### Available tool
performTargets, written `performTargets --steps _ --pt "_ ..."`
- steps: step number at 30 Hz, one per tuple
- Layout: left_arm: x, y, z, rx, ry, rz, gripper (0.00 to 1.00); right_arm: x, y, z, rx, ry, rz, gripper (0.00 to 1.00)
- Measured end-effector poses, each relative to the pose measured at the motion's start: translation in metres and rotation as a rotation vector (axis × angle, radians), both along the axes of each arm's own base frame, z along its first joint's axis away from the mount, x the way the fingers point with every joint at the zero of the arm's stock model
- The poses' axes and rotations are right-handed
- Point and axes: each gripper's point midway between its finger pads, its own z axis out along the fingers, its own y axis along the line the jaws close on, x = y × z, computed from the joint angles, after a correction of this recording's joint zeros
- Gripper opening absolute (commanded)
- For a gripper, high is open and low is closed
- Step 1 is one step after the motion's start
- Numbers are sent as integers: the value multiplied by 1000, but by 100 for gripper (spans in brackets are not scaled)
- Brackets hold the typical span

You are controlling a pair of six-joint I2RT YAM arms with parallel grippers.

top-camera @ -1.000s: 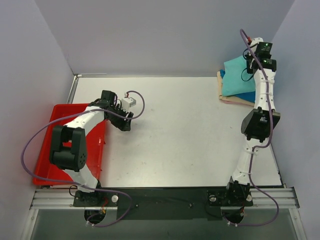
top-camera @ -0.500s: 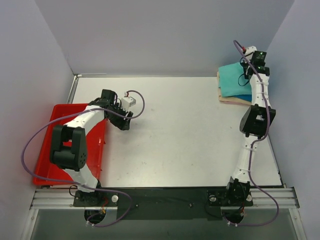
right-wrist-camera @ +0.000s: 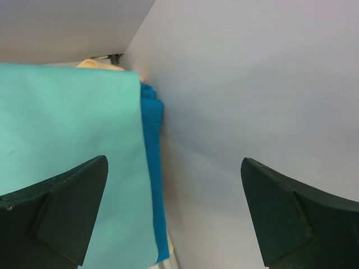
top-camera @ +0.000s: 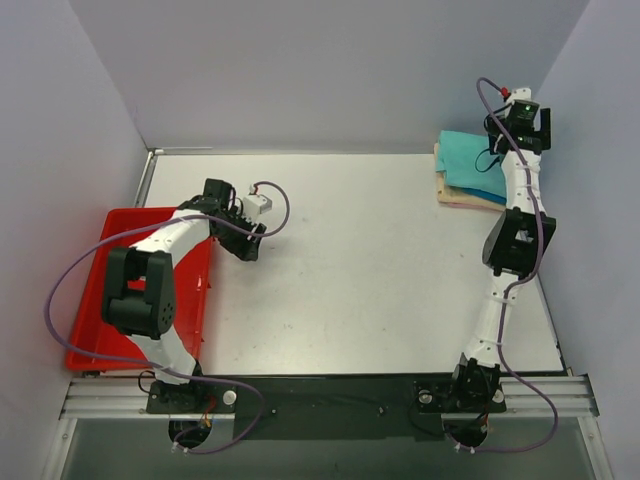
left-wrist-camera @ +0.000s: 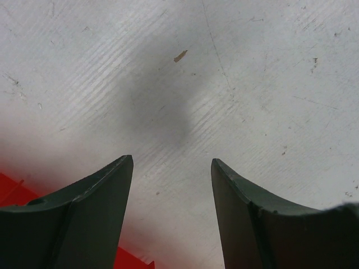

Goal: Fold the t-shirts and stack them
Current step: Put the neatly folded tshirt into the corner of the board with the left arm

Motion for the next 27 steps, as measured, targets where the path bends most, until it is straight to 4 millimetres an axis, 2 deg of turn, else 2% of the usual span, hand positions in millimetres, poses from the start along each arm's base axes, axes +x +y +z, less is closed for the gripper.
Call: performTargets --steps 2,4,10,12,14,16,19,21,23,27 --pt "0 1 1 5 -5 1 68 -8 13 8 18 -3 9 100" --pt "0 2 7 7 -21 -1 68 -17 35 21 40 -12 34 100" --pt "-11 6 51 -3 -158 -16 71 -53 133 68 172 -104 214 100" --pt "-20 10 64 -10 -210 -9 71 -76 168 73 230 -134 280 100" --pt "-31 17 72 -14 -251 9 72 -102 196 70 299 -161 338 100" --pt "-41 24 77 -17 -293 32 74 -132 214 59 376 -177 378 100" --pt "-58 36 77 -26 -361 80 84 -176 232 36 474 -191 405 100" --pt "-65 42 74 -38 -423 123 84 -205 242 15 518 -186 412 100" --pt "-71 47 68 -49 -478 170 85 -234 261 -12 560 -161 441 100" --pt "-70 52 45 -85 -542 271 90 -279 292 -62 623 -113 493 100"
